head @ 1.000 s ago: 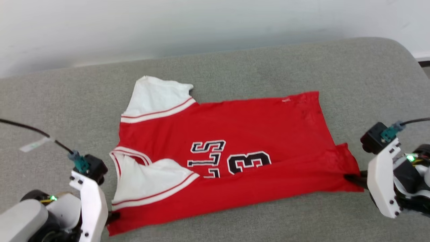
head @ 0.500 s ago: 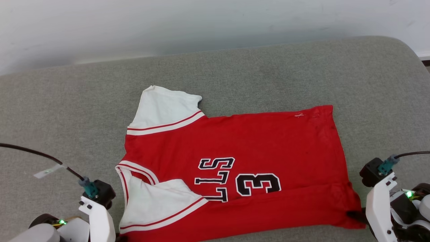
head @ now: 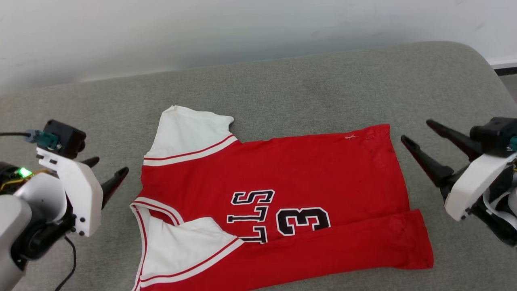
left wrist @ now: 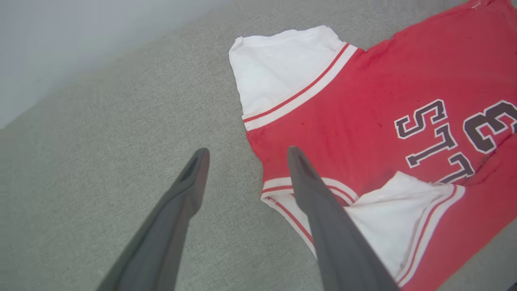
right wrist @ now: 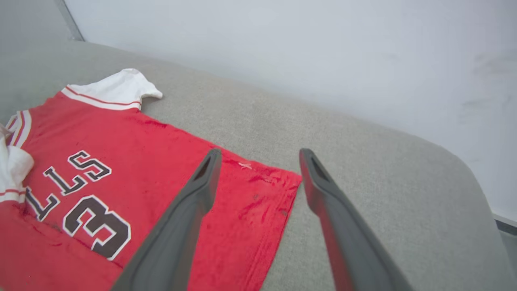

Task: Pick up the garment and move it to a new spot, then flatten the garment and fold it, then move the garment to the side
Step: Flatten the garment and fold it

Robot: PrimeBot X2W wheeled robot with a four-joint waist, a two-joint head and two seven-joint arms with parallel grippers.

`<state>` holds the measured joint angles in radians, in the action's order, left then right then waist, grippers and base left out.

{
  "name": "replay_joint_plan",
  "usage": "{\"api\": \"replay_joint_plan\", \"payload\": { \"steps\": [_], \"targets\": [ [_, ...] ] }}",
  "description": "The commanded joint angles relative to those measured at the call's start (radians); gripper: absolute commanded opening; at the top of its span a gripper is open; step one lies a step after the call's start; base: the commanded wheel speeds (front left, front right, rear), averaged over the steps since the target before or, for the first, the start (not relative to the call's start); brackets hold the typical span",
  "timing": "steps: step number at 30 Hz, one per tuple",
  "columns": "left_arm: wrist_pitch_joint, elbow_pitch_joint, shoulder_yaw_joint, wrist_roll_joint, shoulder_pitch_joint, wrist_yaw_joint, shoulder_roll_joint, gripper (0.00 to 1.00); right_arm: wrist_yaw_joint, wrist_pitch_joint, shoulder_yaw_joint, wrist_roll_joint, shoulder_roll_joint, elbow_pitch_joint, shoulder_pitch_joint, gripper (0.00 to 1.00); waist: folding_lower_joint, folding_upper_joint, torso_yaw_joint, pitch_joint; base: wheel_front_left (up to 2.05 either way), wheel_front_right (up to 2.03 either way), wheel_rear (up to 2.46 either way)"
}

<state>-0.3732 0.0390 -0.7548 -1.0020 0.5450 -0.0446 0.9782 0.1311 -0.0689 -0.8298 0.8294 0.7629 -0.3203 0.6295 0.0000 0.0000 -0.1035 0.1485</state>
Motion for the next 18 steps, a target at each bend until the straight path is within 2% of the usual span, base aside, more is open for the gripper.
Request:
{"api": "replay_joint_plan", "payload": {
  "steps": [1,5,11,15,18],
  "targets": [
    [0.009,0.015,0.007,0.023,0.038,-0.002,-0.011,1.0,-0.001,-0.061,0.067,-0.048,-0.036,-0.006,-0.026,1.0,0.0,0.0,-0.011,0.016,0.0,0.0,0.0],
    [0.005,0.064,0.021,0.043,0.122,0.011,-0.042,1.0,-0.001,-0.161,0.256,-0.189,-0.126,0.015,-0.089,1.0,0.0,0.0,-0.027,0.053,0.0,0.0,0.0],
    [-0.048,0.133,0.038,0.069,0.275,0.036,-0.072,1.0,-0.001,-0.192,0.556,-0.405,-0.296,0.176,-0.249,1.0,0.0,0.0,-0.052,0.131,0.0,0.0,0.0],
    [-0.147,0.161,0.041,0.061,0.395,0.051,-0.094,1.0,-0.001,-0.195,0.689,-0.519,-0.395,0.316,-0.34,1.0,0.0,0.0,-0.064,0.204,0.0,0.0,0.0],
    [-0.249,0.185,0.043,0.038,0.497,0.066,-0.109,1.0,-0.001,-0.195,0.742,-0.563,-0.447,0.398,-0.375,1.0,0.0,0.0,-0.073,0.266,0.0,0.0,0.0]
  ]
}}
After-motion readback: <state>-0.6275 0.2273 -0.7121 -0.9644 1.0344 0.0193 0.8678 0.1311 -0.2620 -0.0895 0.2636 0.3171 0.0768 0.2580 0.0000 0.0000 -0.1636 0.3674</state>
